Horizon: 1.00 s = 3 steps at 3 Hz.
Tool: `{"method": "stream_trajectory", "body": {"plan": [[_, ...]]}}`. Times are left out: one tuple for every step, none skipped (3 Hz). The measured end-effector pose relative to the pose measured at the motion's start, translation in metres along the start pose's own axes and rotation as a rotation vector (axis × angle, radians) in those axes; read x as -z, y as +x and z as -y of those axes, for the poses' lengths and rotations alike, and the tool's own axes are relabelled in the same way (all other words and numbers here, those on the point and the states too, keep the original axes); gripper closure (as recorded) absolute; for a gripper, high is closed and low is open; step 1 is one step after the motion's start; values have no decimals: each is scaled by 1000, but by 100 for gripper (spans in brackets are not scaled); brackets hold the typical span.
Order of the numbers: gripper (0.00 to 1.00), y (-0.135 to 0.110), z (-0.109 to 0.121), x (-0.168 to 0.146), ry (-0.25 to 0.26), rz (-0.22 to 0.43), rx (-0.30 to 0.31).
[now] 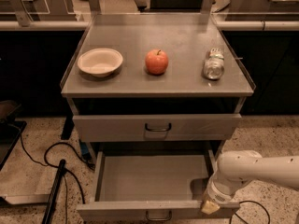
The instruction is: Open middle drawer
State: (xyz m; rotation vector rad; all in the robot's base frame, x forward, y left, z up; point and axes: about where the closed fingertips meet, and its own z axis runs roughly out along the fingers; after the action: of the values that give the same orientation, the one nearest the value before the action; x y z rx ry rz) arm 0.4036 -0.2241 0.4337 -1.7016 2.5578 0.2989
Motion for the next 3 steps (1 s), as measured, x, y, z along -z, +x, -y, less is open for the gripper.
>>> {"method": "stream_trajectory", "body": {"plan": [[100, 7, -13, 1, -12, 10, -27], [100, 7, -13, 1, -12, 10, -27], [100, 14, -22, 1, -25, -3, -31]]}}
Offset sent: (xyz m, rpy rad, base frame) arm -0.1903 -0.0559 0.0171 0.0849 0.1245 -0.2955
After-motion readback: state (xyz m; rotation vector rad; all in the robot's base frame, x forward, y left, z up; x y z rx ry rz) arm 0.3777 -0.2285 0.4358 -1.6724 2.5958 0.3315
